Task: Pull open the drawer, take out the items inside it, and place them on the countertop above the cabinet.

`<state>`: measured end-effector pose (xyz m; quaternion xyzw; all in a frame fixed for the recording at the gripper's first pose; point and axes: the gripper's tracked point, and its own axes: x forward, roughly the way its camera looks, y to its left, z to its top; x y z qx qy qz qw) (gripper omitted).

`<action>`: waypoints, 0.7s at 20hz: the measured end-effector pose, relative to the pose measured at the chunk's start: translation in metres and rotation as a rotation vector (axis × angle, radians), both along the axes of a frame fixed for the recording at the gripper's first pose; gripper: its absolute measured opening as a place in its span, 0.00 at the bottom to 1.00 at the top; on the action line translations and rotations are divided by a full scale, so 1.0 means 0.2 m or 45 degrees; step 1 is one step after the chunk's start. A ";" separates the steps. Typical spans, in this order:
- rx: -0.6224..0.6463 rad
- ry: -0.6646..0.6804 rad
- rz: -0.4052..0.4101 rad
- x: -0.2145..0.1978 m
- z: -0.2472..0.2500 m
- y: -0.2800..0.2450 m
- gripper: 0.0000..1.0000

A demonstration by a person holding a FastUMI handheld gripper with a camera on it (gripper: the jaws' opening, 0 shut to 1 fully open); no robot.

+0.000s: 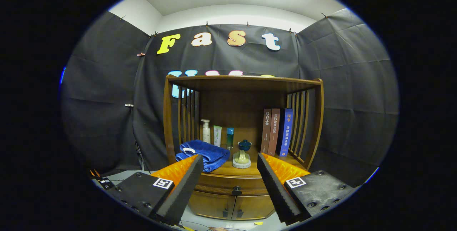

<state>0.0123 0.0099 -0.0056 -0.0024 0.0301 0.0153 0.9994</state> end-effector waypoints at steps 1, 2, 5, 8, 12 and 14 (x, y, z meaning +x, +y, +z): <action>0.000 -0.007 -0.003 0.00 0.02 0.00 0.99; 0.006 -0.008 -0.010 -0.01 0.03 -0.01 0.99; 0.032 0.004 -0.022 -0.01 0.03 -0.03 0.99; 0.029 0.018 -0.014 -0.02 0.02 -0.02 0.99; 0.019 0.000 -0.010 -0.04 0.05 -0.02 0.99; 0.016 0.005 -0.011 -0.04 0.04 -0.02 0.99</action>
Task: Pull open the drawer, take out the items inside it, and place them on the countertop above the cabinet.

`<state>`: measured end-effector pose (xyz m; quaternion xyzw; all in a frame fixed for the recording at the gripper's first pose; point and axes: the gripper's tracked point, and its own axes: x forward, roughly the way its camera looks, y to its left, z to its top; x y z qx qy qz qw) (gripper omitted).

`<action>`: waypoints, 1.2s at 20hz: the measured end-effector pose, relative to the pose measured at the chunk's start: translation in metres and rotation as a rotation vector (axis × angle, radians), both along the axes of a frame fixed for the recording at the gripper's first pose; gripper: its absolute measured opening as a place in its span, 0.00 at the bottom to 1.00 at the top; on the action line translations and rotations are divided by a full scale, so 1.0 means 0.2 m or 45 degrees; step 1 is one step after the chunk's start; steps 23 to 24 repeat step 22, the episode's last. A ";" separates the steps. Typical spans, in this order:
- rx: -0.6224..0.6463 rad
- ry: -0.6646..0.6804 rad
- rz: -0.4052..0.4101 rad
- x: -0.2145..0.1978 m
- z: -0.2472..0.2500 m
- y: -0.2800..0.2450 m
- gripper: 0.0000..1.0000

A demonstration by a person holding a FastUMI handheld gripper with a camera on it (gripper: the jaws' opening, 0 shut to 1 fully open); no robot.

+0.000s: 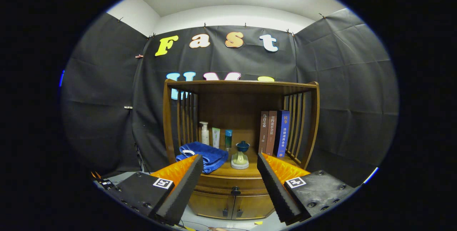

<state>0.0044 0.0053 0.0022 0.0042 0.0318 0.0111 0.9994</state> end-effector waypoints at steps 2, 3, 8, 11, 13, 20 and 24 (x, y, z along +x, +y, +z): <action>0.001 0.000 -0.003 0.00 0.00 -0.01 0.99; 0.003 -0.001 -0.005 0.00 0.00 -0.01 0.99; 0.008 0.002 -0.012 -0.01 0.00 -0.04 0.99; 0.007 -0.002 -0.013 -0.02 0.00 -0.04 0.99; 0.005 0.001 -0.009 -0.02 0.00 -0.04 0.99; 0.003 0.008 -0.011 -0.02 -0.02 -0.04 0.99; -0.004 0.005 -0.015 -0.02 -0.02 -0.05 0.99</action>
